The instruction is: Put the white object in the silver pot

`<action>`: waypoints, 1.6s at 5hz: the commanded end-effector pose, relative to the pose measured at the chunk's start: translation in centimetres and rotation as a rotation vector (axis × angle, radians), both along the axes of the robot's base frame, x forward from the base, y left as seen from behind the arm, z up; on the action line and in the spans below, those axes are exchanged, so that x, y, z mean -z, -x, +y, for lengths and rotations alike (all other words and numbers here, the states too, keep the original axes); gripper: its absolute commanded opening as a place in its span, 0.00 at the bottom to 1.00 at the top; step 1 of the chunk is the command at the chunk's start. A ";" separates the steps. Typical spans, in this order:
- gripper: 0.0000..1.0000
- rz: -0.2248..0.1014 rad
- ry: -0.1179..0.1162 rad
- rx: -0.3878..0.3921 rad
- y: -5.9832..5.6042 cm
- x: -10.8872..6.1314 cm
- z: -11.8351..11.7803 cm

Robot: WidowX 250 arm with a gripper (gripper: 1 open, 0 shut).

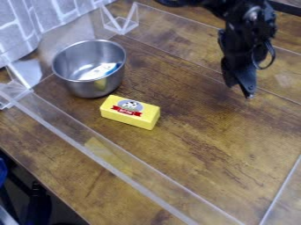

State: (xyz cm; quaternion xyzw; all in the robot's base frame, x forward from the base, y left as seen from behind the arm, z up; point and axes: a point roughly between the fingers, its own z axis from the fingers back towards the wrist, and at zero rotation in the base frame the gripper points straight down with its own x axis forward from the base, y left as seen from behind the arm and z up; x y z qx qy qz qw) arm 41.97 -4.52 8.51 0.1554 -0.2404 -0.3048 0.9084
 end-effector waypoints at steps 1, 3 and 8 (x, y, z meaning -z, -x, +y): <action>0.00 -0.091 -0.020 -0.031 0.7 -5.8 2.2; 0.00 -0.088 -0.032 -0.035 0.5 -6.0 3.0; 0.00 -0.083 -0.032 -0.005 0.3 -4.5 2.6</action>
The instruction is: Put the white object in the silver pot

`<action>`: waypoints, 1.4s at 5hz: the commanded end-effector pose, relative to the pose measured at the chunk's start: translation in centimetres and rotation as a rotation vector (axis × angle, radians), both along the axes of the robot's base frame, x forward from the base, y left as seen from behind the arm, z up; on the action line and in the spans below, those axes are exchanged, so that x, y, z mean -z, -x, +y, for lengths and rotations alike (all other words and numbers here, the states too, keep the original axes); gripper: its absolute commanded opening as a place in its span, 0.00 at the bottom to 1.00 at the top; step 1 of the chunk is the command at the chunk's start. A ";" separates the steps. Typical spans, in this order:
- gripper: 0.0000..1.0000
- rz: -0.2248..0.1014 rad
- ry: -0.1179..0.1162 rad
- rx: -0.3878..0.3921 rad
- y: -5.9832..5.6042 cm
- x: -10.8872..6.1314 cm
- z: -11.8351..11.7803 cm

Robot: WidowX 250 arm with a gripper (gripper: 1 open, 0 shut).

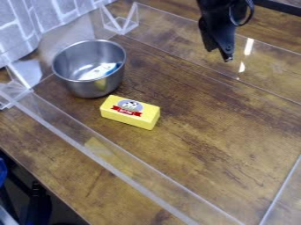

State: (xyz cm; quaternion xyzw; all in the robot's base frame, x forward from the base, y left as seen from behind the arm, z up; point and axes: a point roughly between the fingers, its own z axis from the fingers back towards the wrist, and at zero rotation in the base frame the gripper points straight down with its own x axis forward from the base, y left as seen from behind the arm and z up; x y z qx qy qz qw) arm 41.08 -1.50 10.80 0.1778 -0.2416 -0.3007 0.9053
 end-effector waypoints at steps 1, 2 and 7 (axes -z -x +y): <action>0.00 -0.062 0.008 0.018 -1.4 -1.2 -0.9; 0.00 -0.057 -0.013 0.009 0.8 -2.9 0.5; 0.00 -0.058 -0.072 -0.043 8.0 -4.1 8.5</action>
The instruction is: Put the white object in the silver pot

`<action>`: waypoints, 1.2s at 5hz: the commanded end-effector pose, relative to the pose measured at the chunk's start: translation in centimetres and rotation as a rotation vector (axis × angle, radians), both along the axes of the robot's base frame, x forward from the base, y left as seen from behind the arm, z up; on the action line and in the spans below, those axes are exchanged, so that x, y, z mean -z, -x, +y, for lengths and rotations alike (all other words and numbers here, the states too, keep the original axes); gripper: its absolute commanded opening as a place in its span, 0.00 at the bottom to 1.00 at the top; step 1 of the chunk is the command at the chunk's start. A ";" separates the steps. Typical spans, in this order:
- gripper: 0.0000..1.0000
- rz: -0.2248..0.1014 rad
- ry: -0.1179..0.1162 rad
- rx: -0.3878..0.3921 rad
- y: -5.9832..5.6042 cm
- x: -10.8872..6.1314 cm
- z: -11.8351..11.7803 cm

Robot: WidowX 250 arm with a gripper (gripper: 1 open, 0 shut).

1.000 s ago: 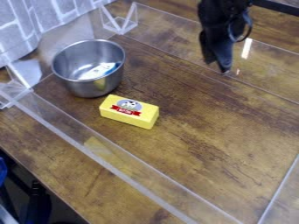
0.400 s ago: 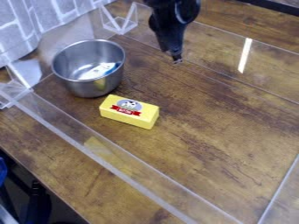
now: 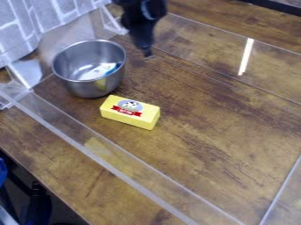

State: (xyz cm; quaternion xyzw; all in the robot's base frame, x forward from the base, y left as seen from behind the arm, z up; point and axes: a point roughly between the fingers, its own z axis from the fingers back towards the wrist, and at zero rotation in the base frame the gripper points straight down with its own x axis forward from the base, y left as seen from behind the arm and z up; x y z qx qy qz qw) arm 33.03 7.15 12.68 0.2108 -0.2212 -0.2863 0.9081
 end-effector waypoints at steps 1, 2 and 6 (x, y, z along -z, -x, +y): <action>0.00 -0.071 -0.023 -0.023 1.5 -1.3 2.9; 0.00 -0.063 -0.034 -0.048 2.7 -0.1 6.0; 0.00 -0.005 -0.033 -0.046 2.5 6.3 8.8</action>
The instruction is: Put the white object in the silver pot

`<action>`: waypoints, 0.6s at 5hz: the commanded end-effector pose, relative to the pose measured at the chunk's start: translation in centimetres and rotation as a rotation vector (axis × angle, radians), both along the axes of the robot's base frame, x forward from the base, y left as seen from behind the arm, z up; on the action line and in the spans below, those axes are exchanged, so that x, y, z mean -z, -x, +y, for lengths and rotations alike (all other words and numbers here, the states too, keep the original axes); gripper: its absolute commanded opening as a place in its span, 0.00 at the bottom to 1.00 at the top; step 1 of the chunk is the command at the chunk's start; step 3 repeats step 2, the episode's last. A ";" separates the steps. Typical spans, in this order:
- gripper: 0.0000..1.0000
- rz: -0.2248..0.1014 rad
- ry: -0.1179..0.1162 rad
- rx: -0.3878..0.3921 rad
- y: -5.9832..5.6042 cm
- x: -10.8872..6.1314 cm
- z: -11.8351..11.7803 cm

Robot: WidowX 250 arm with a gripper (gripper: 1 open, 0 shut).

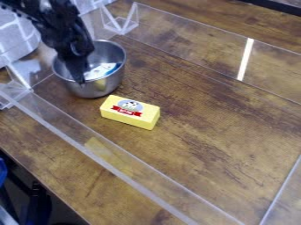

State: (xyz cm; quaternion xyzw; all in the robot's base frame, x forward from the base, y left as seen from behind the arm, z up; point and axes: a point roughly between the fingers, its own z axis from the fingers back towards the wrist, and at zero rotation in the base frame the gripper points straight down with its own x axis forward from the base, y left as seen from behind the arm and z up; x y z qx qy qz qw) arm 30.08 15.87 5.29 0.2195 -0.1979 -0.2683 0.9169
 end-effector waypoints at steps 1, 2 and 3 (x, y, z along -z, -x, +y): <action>0.00 -0.034 -0.008 0.012 -0.9 -0.5 -0.2; 0.00 -0.030 -0.003 0.016 -1.1 -0.1 -0.5; 0.00 -0.030 -0.003 0.016 -1.1 -0.1 -0.5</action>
